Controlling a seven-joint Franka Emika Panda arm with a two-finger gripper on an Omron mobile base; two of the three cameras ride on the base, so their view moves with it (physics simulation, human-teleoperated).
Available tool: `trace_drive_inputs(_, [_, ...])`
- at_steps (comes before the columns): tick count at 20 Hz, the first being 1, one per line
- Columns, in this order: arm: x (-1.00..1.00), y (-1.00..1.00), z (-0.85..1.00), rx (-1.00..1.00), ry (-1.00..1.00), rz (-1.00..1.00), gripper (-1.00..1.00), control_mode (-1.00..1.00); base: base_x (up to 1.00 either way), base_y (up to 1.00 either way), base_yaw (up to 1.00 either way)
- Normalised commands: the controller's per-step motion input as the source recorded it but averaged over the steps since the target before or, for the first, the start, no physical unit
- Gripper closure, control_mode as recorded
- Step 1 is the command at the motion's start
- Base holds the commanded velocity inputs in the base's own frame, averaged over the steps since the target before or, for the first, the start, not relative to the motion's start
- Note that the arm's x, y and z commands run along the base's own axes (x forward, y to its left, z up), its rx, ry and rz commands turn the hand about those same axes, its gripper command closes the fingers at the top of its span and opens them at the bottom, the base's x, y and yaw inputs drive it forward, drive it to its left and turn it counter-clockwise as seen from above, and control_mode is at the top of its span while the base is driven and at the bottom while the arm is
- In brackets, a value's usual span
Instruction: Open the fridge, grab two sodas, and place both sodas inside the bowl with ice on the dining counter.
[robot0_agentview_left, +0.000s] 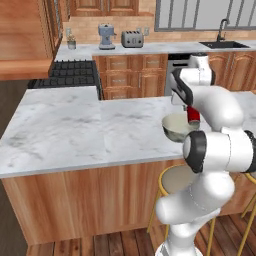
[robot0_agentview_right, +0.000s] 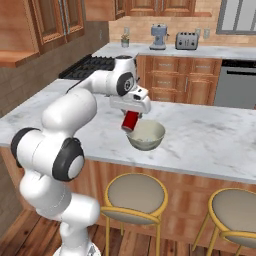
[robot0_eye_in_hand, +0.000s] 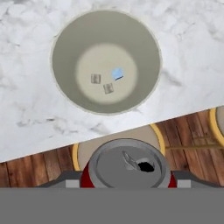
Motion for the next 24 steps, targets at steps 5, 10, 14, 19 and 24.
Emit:
trace_drive_inputs(5, [0.36, -0.16, -0.24, 0.01, 0.08, 0.00, 1.00, -1.00, 0.00, 0.00, 0.00])
trace_drive_inputs(10, [0.30, -0.19, -0.34, 0.03, 0.04, 0.00, 1.00, -1.00, 0.00, 0.00, 0.00])
trace_drive_inputs(14, [0.30, -0.12, -0.33, 0.03, 0.05, 0.00, 1.00, -1.00, 0.00, 0.00, 0.00])
trace_drive_inputs(19, [0.40, -0.06, -0.25, 0.03, 0.07, 0.00, 1.00, -1.00, 0.00, 0.00, 0.00])
trace_drive_inputs(24, [0.40, -0.02, -0.29, 0.01, 0.07, 0.00, 1.00, -1.00, 0.00, 0.00, 0.00])
